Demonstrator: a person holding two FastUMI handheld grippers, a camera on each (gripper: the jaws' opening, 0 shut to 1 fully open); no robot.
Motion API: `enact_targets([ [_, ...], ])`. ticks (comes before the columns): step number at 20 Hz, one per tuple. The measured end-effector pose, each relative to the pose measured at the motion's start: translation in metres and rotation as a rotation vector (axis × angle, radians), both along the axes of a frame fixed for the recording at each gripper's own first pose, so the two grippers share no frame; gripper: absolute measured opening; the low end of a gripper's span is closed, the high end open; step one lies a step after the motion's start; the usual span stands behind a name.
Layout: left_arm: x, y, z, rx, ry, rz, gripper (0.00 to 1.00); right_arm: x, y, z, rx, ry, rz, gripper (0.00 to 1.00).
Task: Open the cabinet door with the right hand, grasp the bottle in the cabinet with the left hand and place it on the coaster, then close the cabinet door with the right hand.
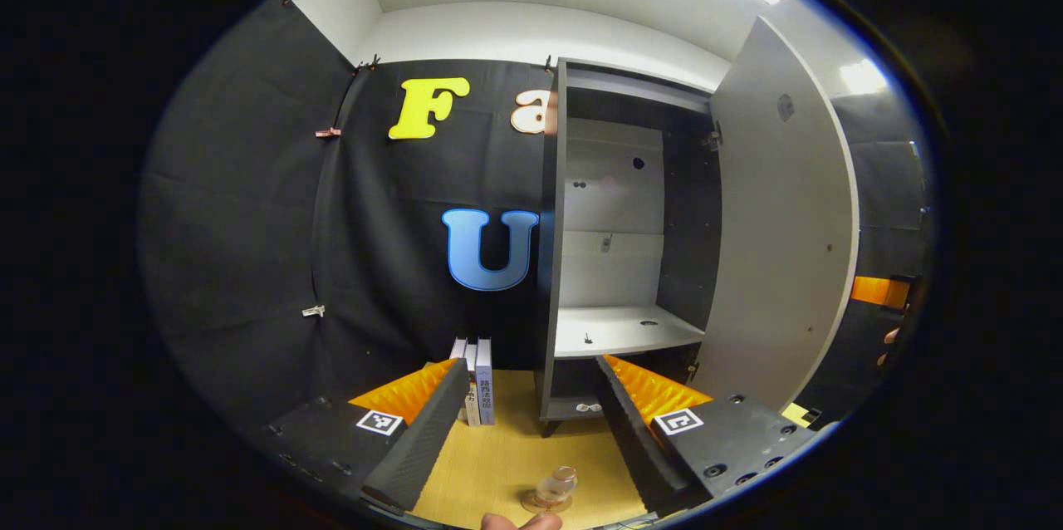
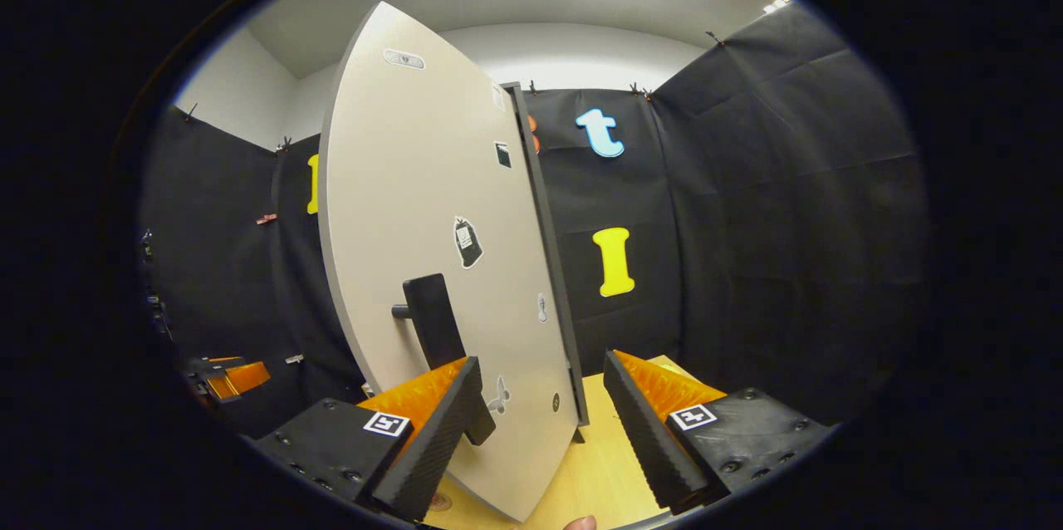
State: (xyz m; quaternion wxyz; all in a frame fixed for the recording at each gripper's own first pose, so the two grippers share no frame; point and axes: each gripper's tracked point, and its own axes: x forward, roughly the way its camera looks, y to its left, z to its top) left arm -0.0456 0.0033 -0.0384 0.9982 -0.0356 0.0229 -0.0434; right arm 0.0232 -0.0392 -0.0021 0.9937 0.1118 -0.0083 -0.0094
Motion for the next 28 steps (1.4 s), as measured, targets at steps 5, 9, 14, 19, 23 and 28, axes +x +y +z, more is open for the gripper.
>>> enact_targets([
  [5,0.0,0.007,-0.001,-0.011,0.002,0.017,0.94,0.02,0.053,-0.002,-0.011,0.015,0.105,0.98],
  [9,0.0,0.007,0.002,-0.005,-0.004,0.021,0.94,0.02,0.09,-0.002,-0.039,0.024,0.218,0.98],
  [14,-0.002,0.002,0.003,0.003,-0.007,0.014,0.94,0.02,0.092,-0.003,-0.053,0.018,0.224,0.98],
  [19,-0.001,-0.003,0.005,0.003,-0.015,0.011,0.94,0.019,0.084,-0.007,-0.045,0.025,0.188,0.98],
  [23,-0.001,-0.007,0.006,0.017,-0.015,0.01,0.94,0.017,0.077,-0.007,-0.062,0.03,0.16,0.98],
  [28,-0.001,-0.01,0.007,0.022,-0.016,0.014,0.92,0.019,0.061,-0.011,-0.11,0.034,0.07,0.98],
])
